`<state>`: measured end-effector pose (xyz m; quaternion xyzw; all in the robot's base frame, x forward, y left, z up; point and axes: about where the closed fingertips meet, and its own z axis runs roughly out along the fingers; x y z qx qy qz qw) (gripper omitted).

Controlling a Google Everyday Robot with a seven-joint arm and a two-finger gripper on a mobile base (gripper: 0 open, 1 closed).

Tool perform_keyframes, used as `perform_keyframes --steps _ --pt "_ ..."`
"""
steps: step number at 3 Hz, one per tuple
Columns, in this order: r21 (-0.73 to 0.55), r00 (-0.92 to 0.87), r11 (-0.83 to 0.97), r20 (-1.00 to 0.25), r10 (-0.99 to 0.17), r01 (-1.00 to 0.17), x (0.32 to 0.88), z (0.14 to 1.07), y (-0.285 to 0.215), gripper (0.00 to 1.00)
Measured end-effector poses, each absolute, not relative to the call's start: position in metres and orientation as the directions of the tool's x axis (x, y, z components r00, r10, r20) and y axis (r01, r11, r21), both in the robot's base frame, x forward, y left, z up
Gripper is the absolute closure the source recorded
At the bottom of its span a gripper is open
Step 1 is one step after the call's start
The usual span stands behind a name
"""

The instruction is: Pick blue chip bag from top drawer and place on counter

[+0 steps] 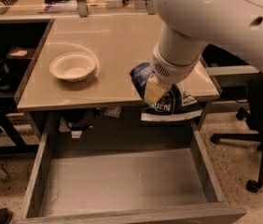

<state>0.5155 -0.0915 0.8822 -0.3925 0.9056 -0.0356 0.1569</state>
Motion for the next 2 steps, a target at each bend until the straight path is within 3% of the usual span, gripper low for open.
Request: perform_keyframes --steps 2 --pt "-0.188 -0.647 0.686 -0.231 -0.727 -0.703 0.573 0.908 -0.07 1.0"
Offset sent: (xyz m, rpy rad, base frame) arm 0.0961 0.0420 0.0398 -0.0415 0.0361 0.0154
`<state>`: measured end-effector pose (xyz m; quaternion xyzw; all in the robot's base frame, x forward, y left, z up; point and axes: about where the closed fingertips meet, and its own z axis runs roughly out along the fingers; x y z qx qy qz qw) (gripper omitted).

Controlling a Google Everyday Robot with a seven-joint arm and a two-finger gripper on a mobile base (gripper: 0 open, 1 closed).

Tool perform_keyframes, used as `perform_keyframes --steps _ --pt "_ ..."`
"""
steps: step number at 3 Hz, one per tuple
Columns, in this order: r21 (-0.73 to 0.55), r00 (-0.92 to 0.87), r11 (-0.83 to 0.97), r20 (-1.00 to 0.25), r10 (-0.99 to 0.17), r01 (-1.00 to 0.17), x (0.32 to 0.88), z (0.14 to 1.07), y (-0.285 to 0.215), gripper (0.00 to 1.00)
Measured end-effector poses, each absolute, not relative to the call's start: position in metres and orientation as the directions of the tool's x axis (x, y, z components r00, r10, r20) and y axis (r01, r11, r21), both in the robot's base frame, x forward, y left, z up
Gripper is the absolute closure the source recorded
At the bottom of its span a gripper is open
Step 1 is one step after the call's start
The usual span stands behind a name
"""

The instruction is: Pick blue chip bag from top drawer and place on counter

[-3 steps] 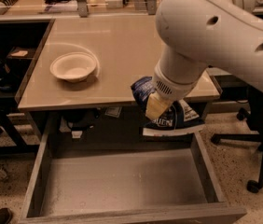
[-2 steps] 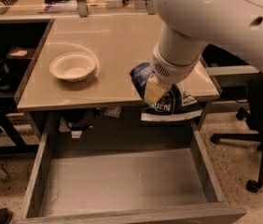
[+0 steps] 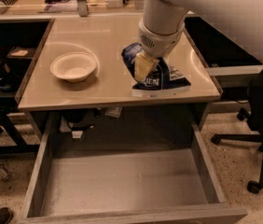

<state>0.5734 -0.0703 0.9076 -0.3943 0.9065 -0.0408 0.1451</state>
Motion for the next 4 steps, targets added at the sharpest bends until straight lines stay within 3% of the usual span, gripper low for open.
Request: perform_keyframes --steps 2,4 --pt "-0.179 -0.659 0.685 -0.187 -0.729 -0.707 0.62 0.898 -0.054 1.0" --pt "-0.174 -0.709 0.723 -0.144 -0.691 -0.669 0.652 0.875 -0.072 1.0"
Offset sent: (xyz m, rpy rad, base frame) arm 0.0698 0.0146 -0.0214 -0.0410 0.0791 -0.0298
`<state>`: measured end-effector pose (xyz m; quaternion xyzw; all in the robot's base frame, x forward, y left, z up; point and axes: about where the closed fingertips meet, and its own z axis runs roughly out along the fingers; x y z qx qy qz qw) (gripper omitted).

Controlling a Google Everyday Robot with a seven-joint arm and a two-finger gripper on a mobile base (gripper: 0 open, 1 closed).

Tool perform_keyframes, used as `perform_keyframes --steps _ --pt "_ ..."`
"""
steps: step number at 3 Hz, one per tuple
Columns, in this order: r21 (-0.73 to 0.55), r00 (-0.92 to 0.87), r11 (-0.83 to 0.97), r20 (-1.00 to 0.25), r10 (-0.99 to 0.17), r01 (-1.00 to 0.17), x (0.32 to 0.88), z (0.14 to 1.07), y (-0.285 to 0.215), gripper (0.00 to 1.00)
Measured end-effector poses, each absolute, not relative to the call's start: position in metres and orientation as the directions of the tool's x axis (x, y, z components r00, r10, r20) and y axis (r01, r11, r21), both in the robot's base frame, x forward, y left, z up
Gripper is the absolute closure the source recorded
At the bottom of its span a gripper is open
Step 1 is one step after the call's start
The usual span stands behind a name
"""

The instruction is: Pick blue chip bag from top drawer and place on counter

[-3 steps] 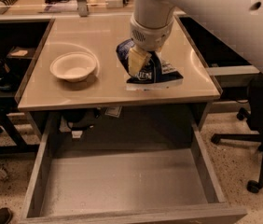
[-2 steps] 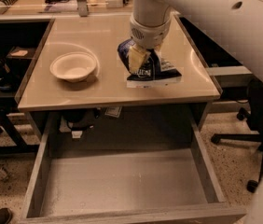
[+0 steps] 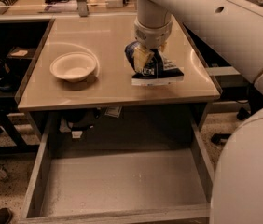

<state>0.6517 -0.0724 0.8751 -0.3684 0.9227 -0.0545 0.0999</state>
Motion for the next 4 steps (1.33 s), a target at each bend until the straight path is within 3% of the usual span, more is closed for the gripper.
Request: perform_keyframes --steps 2,4 --pt "-0.162 -0.715 0.723 -0.117 -0.69 -0.671 0.6653 0.8467 -0.0731 1.0" --pt "-0.162 -0.715 0.723 -0.117 -0.69 -0.671 0.6653 0.8466 -0.0731 0.57"
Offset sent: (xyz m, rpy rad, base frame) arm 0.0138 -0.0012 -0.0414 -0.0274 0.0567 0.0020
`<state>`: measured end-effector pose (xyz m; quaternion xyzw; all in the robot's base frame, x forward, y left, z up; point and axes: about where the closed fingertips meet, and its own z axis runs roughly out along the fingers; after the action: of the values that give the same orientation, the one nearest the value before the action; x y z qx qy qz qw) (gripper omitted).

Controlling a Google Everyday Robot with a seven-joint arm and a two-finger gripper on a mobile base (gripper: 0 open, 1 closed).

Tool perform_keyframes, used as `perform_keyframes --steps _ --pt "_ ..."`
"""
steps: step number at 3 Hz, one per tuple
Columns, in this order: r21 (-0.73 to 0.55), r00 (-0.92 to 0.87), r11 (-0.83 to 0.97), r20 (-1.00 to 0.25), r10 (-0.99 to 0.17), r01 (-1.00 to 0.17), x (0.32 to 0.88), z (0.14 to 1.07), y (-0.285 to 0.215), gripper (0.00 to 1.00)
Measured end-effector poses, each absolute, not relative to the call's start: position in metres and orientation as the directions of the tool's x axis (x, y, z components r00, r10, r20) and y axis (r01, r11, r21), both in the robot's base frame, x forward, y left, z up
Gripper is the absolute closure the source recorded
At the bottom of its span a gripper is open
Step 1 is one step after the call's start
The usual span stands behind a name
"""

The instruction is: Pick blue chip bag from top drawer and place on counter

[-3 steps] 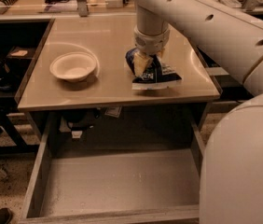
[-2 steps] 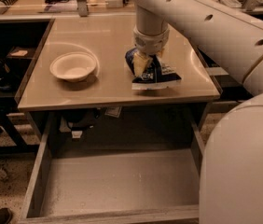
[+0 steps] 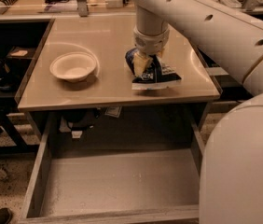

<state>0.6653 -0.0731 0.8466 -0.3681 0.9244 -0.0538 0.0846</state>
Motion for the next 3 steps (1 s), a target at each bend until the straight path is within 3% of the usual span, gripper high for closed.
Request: perform_keyframes --steps 2,3 --pt "-0.162 -0.715 0.723 -0.117 -0.69 -0.671 0.6653 0.8466 -0.0731 0.11" --pt "-0.162 -0.715 0.723 -0.117 -0.69 -0.671 0.6653 0.8466 -0.0731 0.0"
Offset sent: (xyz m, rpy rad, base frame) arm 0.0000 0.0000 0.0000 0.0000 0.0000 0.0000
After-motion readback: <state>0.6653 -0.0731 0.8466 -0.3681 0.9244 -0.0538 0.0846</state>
